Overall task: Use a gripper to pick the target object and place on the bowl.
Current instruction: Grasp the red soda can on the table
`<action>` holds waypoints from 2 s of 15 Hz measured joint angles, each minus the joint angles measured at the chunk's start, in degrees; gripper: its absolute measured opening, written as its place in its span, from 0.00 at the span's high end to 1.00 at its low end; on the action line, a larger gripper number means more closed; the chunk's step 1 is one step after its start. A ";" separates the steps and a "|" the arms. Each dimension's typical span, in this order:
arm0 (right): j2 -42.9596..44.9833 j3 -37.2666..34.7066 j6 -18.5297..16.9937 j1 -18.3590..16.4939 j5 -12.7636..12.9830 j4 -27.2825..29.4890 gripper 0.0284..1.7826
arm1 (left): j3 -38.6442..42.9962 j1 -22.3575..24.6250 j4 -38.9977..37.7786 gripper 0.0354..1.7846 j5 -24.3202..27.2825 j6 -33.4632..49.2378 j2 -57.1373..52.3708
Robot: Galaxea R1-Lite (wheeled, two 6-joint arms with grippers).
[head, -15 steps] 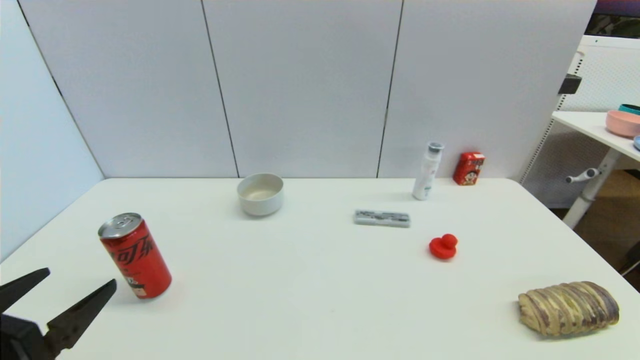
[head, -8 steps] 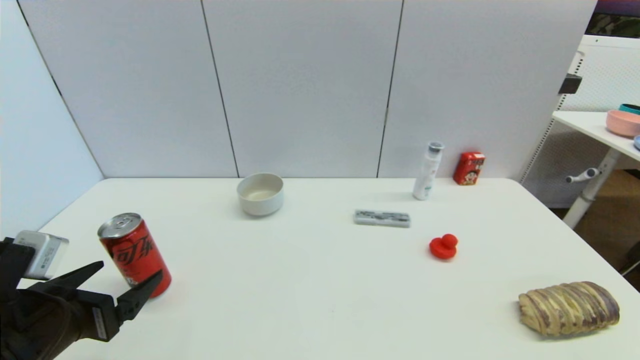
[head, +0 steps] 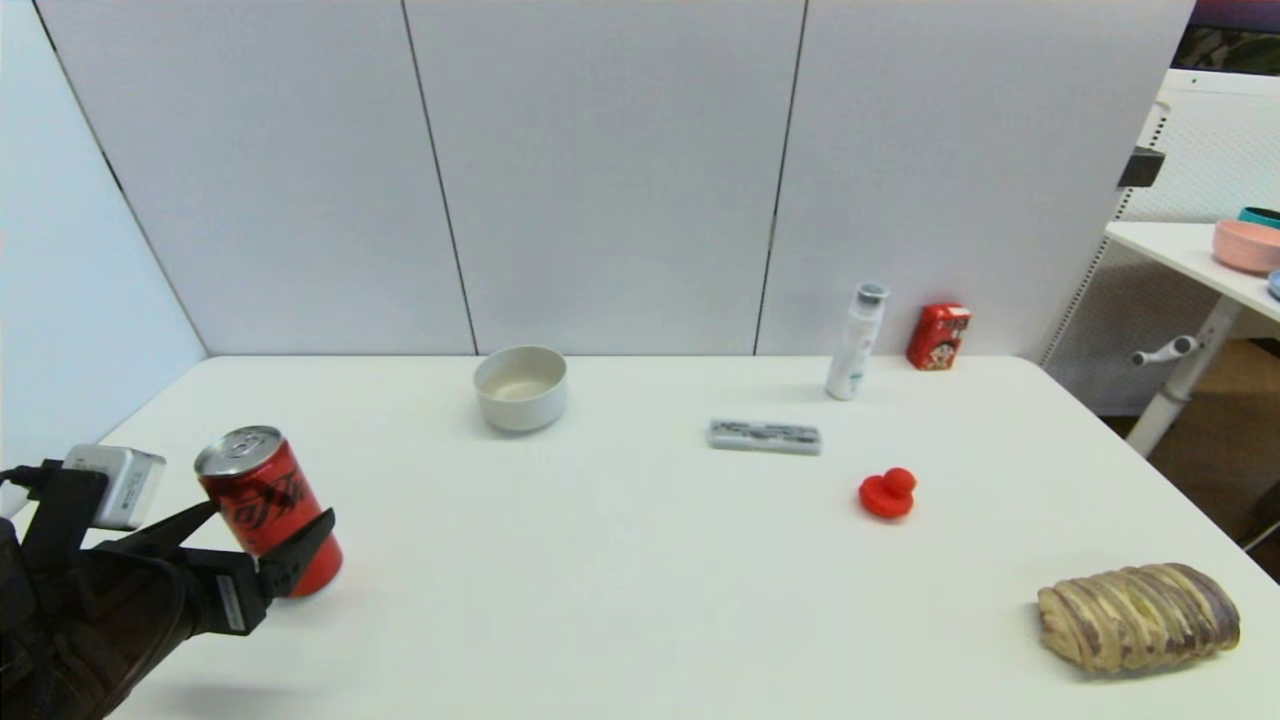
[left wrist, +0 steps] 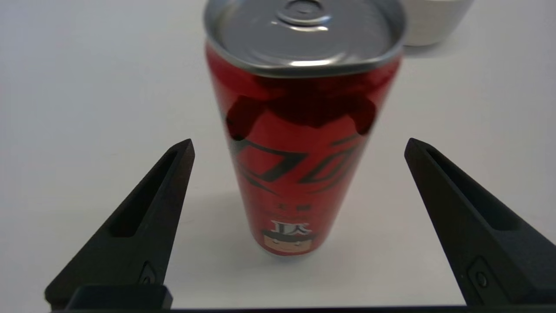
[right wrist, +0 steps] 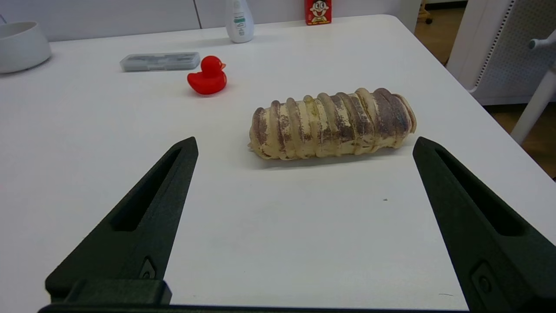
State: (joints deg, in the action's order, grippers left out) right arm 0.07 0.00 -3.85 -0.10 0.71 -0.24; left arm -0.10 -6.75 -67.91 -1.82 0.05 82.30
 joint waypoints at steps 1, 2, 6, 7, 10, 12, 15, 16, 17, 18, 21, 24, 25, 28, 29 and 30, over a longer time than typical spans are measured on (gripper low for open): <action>0.00 0.00 0.02 0.00 0.00 0.02 0.04 | 0.05 0.54 -0.63 0.04 0.02 0.02 0.52; 0.00 0.00 0.00 0.00 0.00 0.00 0.04 | 0.07 0.89 -1.33 0.04 0.00 0.17 0.98; 0.00 0.00 0.00 0.00 0.00 0.00 0.04 | 0.10 1.19 -2.65 0.04 0.06 0.89 2.68; 0.00 0.00 0.00 0.00 0.00 -0.02 0.04 | 0.10 1.19 -3.11 0.04 0.09 0.89 3.12; 0.00 0.00 0.00 0.00 -0.02 0.02 0.04 | 0.10 1.19 -4.50 0.04 0.11 1.11 4.44; 0.00 0.00 0.00 0.00 0.00 0.00 0.04 | 0.10 1.19 -5.23 0.04 0.15 1.68 5.11; 0.00 0.00 0.00 0.00 -0.02 0.00 0.04 | -1.05 1.19 -6.18 0.04 0.17 2.76 6.25; 0.00 0.00 -0.02 0.00 -0.02 0.02 0.04 | -1.44 1.19 -6.14 0.04 0.20 2.84 6.62; 0.00 0.00 -0.02 0.00 0.00 0.00 0.04 | -1.58 1.19 -6.12 0.04 0.20 2.89 7.00; 0.00 0.00 0.00 0.00 0.00 0.00 0.04 | -1.68 1.17 -6.14 0.04 0.20 2.90 7.39; 0.00 0.00 -0.02 0.00 0.00 0.00 0.04 | -1.61 1.13 -7.02 0.04 0.20 2.93 8.46; 0.00 0.00 0.00 0.00 0.00 0.00 0.04 | -1.63 1.13 -7.39 0.04 0.20 3.00 9.46; 0.00 0.00 0.00 0.00 0.00 0.02 0.04 | -1.69 1.13 -7.41 0.04 0.20 3.01 9.74; 0.00 0.00 0.00 0.00 0.00 0.00 0.04 | -1.90 1.13 -8.19 0.04 0.17 2.97 10.23; 0.00 0.00 0.00 0.00 -0.02 0.00 0.04 | -1.90 1.13 -8.22 0.04 0.20 2.90 10.34; 0.00 0.00 0.02 0.00 -0.02 0.02 0.04 | -1.94 1.13 -8.22 0.04 0.20 2.90 10.47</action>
State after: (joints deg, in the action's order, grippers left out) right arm 0.07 0.00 -3.83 -0.10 0.68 -0.22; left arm -2.04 -5.62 -76.13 -1.62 2.95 92.77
